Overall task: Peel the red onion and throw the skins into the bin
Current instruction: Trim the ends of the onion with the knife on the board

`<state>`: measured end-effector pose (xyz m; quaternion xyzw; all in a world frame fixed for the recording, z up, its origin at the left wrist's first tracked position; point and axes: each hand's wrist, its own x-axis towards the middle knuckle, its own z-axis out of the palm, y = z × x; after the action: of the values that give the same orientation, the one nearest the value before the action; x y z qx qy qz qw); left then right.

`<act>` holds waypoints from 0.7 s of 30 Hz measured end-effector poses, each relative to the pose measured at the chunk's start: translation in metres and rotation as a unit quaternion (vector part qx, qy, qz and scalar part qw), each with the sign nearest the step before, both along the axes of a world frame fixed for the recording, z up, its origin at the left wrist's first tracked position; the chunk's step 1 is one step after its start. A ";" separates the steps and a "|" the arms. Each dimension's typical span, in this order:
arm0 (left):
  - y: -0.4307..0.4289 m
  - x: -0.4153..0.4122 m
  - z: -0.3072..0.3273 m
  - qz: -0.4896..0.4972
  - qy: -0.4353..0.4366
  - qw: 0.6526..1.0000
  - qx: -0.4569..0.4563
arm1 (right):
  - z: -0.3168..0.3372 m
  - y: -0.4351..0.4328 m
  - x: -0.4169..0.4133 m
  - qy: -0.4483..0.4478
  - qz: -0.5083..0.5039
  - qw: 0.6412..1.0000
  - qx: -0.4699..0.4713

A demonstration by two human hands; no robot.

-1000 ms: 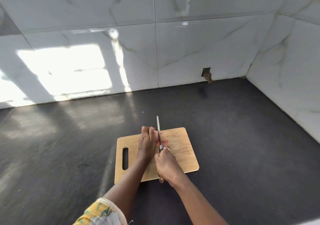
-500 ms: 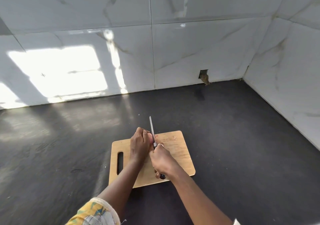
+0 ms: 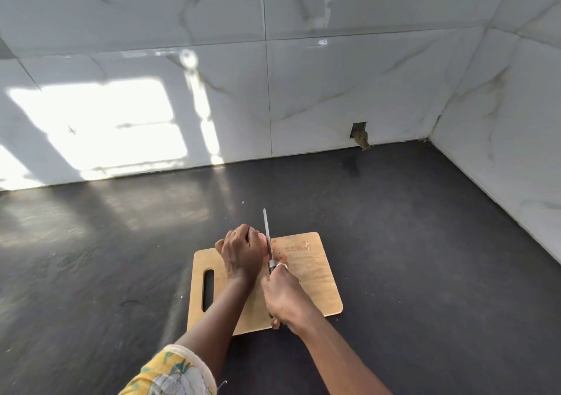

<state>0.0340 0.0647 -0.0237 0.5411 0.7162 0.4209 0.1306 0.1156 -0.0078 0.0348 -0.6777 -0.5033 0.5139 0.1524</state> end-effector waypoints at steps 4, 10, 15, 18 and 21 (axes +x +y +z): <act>0.003 -0.003 0.000 -0.010 -0.014 1.000 -0.019 | 0.002 0.006 -0.004 -0.005 0.005 1.000 0.011; 0.006 -0.007 -0.007 -0.014 -0.017 1.000 -0.006 | 0.006 0.018 -0.005 0.004 -0.009 1.000 0.006; 0.005 -0.005 -0.008 -0.003 -0.005 1.000 0.001 | 0.007 0.012 -0.004 -0.011 -0.006 0.999 0.033; 0.003 -0.007 -0.006 -0.001 -0.004 1.000 -0.007 | 0.009 0.003 -0.005 -0.037 0.020 0.998 0.043; 0.003 -0.005 -0.003 -0.010 -0.003 1.000 0.002 | 0.008 0.003 -0.004 -0.038 0.013 0.999 0.030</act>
<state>0.0290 0.0678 -0.0264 0.5477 0.7093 0.4227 0.1354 0.1114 -0.0052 0.0428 -0.6857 -0.5325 0.4742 0.1464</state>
